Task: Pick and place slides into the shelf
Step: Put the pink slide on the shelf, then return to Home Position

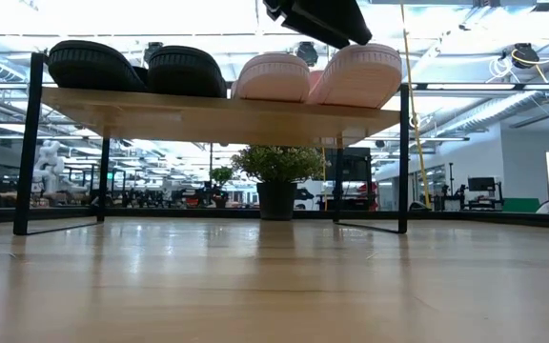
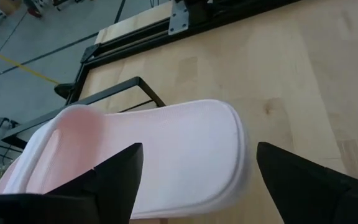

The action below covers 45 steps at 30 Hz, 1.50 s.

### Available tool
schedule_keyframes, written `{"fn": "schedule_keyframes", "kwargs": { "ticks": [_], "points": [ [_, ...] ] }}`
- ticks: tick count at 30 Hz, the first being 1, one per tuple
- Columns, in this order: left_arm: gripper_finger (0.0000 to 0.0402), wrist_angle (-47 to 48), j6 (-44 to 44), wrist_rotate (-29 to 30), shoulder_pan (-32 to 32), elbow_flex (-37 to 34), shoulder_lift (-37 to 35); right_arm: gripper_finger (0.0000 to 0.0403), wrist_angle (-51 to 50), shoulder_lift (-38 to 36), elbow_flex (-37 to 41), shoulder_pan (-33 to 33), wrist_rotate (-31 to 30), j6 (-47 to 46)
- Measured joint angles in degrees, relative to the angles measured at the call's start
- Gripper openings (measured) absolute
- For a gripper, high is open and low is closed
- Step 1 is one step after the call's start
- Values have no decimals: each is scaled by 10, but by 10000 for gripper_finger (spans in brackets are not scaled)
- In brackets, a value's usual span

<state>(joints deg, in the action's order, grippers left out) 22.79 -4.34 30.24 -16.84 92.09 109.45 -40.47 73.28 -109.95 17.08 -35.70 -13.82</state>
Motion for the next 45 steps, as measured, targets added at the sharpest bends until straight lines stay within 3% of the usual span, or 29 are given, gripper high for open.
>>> {"fn": "schedule_keyframes", "kwargs": {
  "ticks": [26,35,41,45],
  "points": [
    [303,24,-13,18,26,0,0,89,32,0,0,0,-2,17],
    [303,1,-34,24,7,4,-8,89,17,0,0,0,-2,28],
    [303,17,-77,108,-46,73,-51,89,-39,0,0,-2,-40,32],
    [302,75,-35,182,-85,92,-93,89,-119,-1,0,-2,-98,14]
  ]
}}
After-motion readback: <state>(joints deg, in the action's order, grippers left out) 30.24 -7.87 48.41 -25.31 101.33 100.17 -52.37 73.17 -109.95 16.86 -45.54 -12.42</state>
